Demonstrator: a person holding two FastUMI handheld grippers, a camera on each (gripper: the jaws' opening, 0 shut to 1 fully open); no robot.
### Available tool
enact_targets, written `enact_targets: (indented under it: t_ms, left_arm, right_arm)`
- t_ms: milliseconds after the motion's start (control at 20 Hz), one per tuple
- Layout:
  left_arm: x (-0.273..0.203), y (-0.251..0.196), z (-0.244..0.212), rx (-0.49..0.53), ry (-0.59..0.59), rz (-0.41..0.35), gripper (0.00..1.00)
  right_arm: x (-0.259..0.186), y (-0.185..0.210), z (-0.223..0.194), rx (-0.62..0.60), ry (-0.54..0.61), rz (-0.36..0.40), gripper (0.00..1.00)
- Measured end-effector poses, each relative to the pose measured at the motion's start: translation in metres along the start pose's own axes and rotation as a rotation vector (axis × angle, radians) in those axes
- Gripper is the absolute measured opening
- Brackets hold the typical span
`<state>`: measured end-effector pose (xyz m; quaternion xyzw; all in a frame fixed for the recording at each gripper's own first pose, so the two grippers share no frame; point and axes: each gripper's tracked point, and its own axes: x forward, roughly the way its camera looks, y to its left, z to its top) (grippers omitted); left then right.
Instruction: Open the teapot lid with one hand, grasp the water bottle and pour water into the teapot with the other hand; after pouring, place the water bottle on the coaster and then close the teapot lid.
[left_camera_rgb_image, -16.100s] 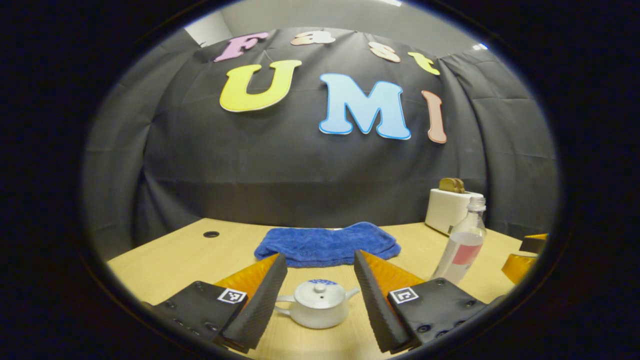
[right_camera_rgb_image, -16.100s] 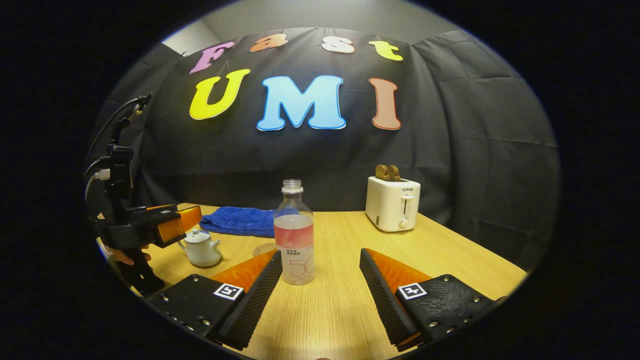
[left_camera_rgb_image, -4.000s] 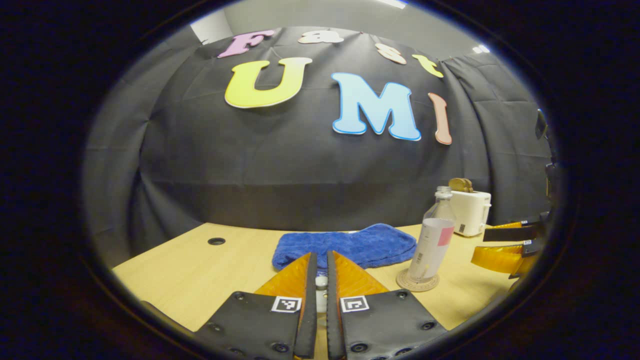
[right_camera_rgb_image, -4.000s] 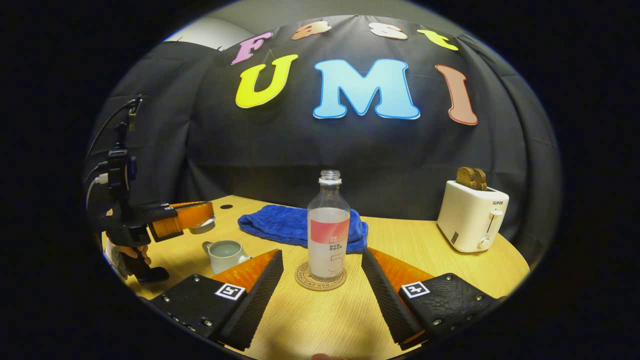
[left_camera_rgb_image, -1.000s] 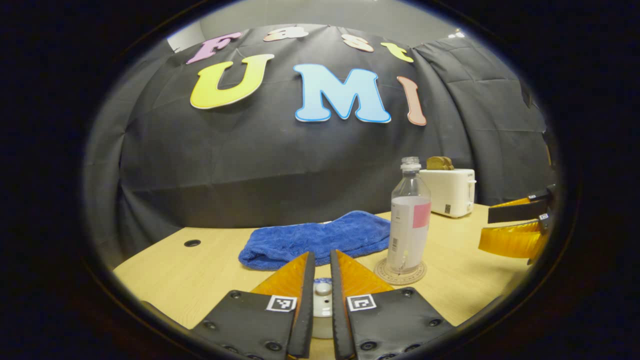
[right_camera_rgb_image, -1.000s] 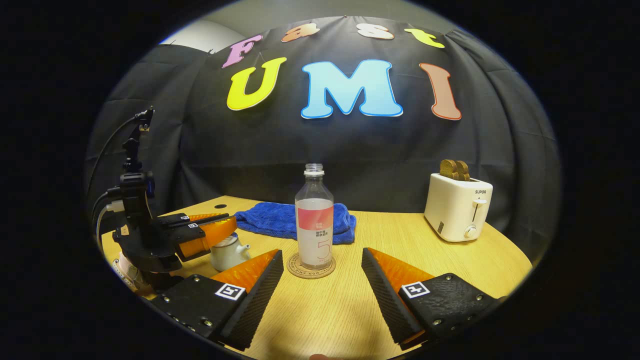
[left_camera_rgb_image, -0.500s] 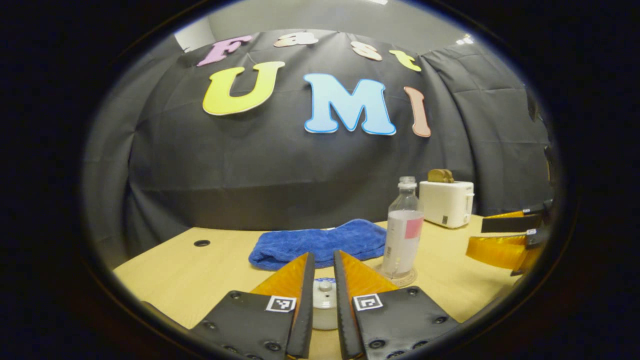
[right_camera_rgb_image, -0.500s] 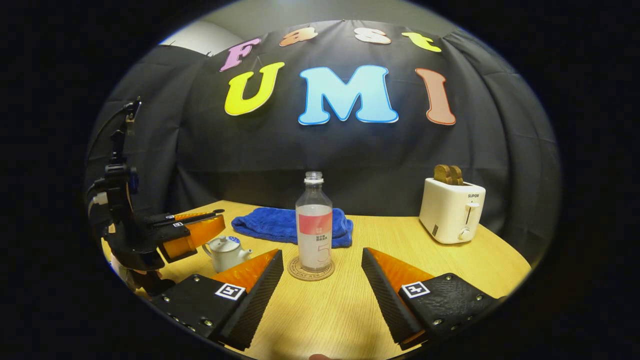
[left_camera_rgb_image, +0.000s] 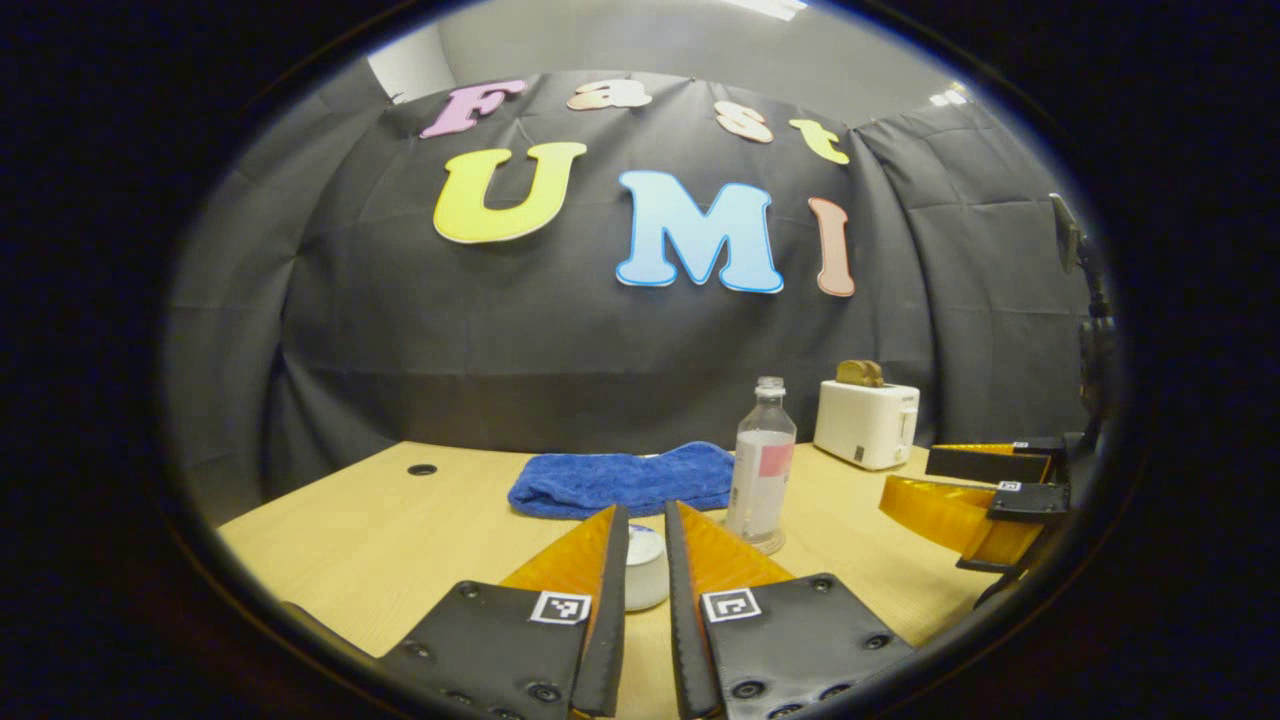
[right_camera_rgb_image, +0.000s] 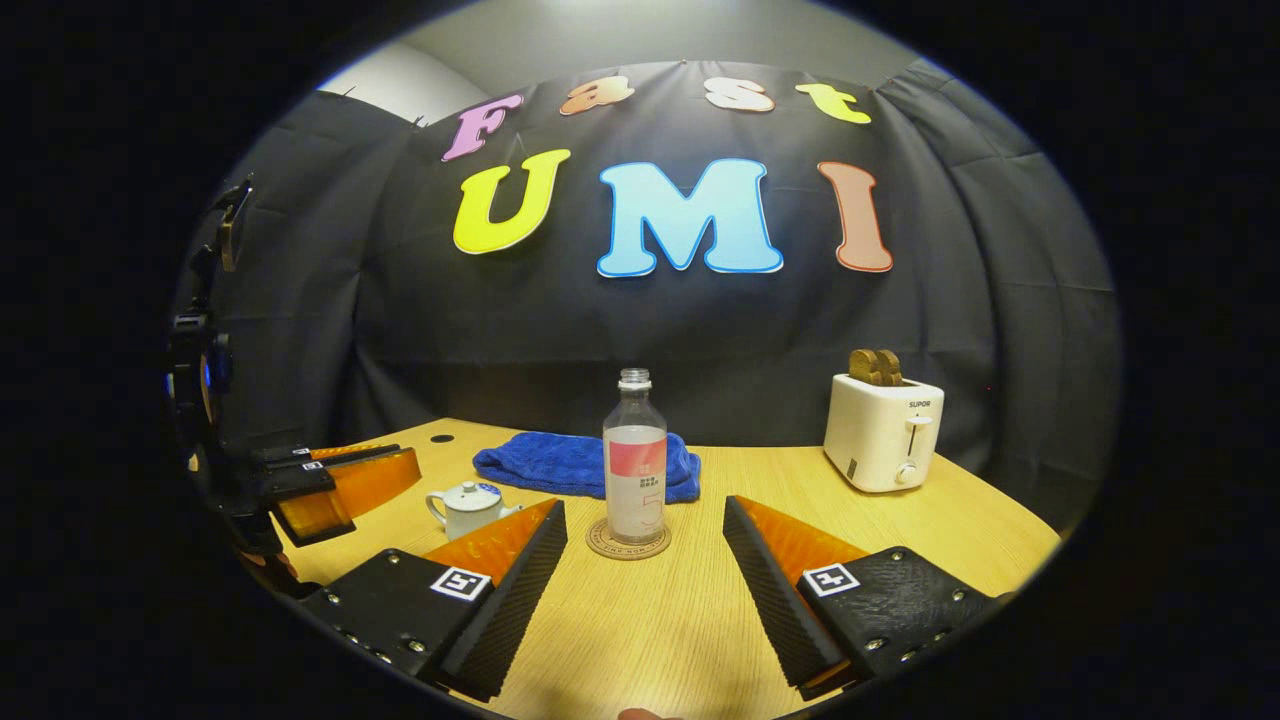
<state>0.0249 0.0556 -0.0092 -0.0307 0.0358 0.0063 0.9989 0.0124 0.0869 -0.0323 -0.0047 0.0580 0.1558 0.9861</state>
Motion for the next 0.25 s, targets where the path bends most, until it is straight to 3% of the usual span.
enact_targets:
  t_ms: [100, 250]
  left_arm:
    - [-0.012, -0.009, 0.002, -0.003, -0.005, -0.013, 0.27]
    - [-0.028, -0.016, 0.005, -0.006, -0.017, -0.016, 0.31]
  right_arm:
    - [-0.007, -0.003, 0.001, -0.003, -0.008, -0.01, 0.98]
    - [-0.017, -0.009, 0.003, -0.01, -0.027, -0.034, 0.98]
